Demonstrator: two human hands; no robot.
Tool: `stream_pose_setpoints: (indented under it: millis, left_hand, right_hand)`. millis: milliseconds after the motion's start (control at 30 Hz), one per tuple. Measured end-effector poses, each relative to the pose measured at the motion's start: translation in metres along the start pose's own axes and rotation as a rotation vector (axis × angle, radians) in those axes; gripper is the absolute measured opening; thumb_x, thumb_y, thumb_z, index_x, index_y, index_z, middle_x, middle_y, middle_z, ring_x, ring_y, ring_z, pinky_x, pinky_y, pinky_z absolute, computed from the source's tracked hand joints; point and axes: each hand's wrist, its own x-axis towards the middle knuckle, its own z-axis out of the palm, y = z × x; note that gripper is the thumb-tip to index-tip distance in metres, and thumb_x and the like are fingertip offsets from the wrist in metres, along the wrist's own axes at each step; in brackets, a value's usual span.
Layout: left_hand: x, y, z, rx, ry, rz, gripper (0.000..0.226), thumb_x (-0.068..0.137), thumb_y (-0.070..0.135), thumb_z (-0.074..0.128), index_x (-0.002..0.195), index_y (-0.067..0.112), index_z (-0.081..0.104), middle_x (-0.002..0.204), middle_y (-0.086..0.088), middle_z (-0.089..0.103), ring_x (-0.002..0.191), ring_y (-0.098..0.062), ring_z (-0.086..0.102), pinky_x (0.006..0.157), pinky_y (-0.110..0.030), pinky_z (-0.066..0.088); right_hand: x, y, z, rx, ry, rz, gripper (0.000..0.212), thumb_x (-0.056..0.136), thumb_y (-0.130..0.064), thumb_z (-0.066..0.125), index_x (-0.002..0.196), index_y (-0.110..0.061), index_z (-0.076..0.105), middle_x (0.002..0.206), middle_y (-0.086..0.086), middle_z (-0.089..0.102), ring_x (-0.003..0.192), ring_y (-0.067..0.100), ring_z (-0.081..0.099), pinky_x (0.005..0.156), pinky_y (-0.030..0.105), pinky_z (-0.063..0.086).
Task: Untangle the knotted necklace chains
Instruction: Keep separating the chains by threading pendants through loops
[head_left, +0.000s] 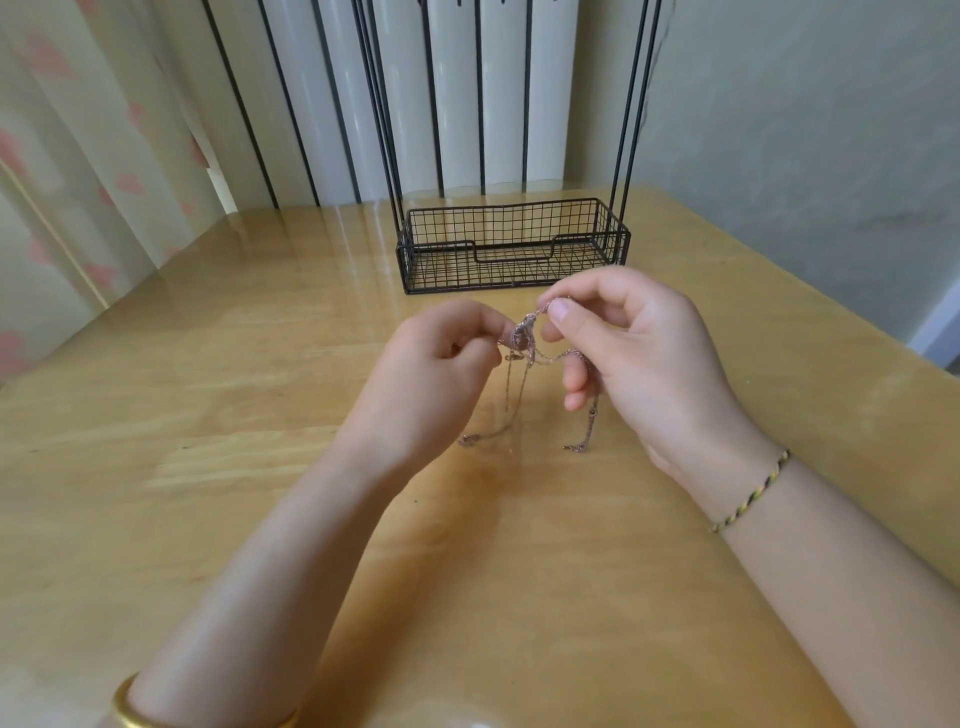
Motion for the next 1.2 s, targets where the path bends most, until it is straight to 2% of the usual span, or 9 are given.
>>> stream_pose_setpoints:
  millis: [100,233,333,433,567,700,867,1033,1200]
  left_hand:
    - [-0.0001,-0.0011,0.0002,-0.195,-0.046,-0.148,0.033,0.092,0.001,0.044,0.073,0.019,0.064,0.072,0.001,0.058,0.073,-0.013,0.053,0.076,-0.034,0.048]
    - [0.0017,-0.0002,0.0,-0.381,-0.129,-0.271,0.023,0.092,0.01,0.048,0.076,0.017,0.063,0.074,0.003,0.061,0.075,-0.013,0.056,0.077,-0.032,0.046]
    - [0.0002,-0.0008,-0.0007,-0.371,-0.151,-0.246,0.014,0.09,0.021,0.059,0.076,0.018,0.063,0.074,0.002,0.061,0.073,-0.009,0.057,0.078,-0.031,0.046]
    - [-0.0002,-0.0048,-0.0008,-0.295,-0.132,-0.192,0.014,0.091,0.017,0.059,0.078,0.018,0.063,0.076,0.002,0.062,0.075,-0.009,0.057,0.081,-0.031,0.047]
    - [0.0008,-0.0054,-0.0009,-0.299,-0.099,-0.181,0.017,0.093,0.013,0.056,0.077,0.017,0.06,0.07,0.004,0.061,0.073,-0.01,0.057,0.081,-0.032,0.047]
    - [0.0002,-0.0041,0.0007,-0.248,-0.04,-0.138,0.018,0.093,0.013,0.053,0.077,0.017,0.058,0.069,0.006,0.061,0.076,-0.012,0.056,0.086,-0.04,0.05]
    - [0.0008,-0.0025,0.0021,-0.115,0.056,-0.049,0.017,0.094,0.014,0.049,0.078,0.015,0.054,0.073,0.003,0.059,0.071,-0.012,0.052,0.075,-0.04,0.05]
    - [0.0011,-0.0026,0.003,-0.218,0.057,-0.08,0.017,0.097,0.012,0.045,0.082,0.011,0.054,0.074,0.0,0.063,0.077,-0.016,0.058,0.085,-0.043,0.051]
    - [0.0011,-0.0059,0.0013,-0.283,-0.011,-0.085,0.012,0.097,0.013,0.049,0.088,0.008,0.056,0.072,0.004,0.065,0.072,-0.011,0.06,0.081,-0.036,0.053]
  right_hand:
    - [0.0,-0.0003,0.0006,-0.003,-0.013,0.019,0.011,0.092,-0.009,0.056,0.086,-0.014,0.064,0.074,0.006,0.061,0.043,0.01,0.048,0.039,0.025,0.043]
    - [-0.0004,-0.0022,0.0023,-0.011,-0.033,0.023,0.012,0.092,-0.009,0.055,0.083,-0.012,0.062,0.064,0.001,0.058,0.044,0.01,0.046,0.039,0.024,0.041]
    - [-0.001,-0.0029,0.0036,-0.018,-0.062,0.03,0.013,0.092,-0.009,0.055,0.081,-0.011,0.061,0.06,0.0,0.056,0.044,0.01,0.046,0.039,0.024,0.041]
    - [-0.0015,-0.0035,0.0045,-0.022,-0.082,0.042,0.015,0.092,-0.01,0.054,0.079,-0.012,0.061,0.06,0.0,0.056,0.044,0.01,0.046,0.039,0.024,0.041]
    - [-0.0013,-0.0048,0.0042,-0.012,-0.082,0.059,0.016,0.092,-0.01,0.053,0.077,-0.012,0.059,0.063,0.002,0.058,0.046,0.011,0.046,0.04,0.025,0.041]
    - [-0.0014,-0.0048,0.0052,-0.002,-0.078,0.105,0.018,0.087,-0.006,0.053,0.071,-0.011,0.058,0.062,0.001,0.058,0.046,0.011,0.046,0.041,0.025,0.042]
    - [-0.0019,-0.0045,0.006,-0.065,-0.122,0.123,0.016,0.084,-0.003,0.051,0.071,-0.008,0.058,0.063,0.0,0.058,0.05,0.006,0.052,0.046,0.024,0.048]
    - [-0.0009,-0.0046,0.0057,-0.041,-0.132,0.136,0.017,0.086,-0.005,0.053,0.072,-0.01,0.059,0.065,0.001,0.058,0.055,0.01,0.056,0.051,0.025,0.049]
    - [0.0004,-0.0017,0.0013,-0.033,-0.093,0.104,0.015,0.09,-0.01,0.057,0.077,-0.016,0.064,0.066,-0.003,0.064,0.068,0.007,0.062,0.069,0.029,0.054]
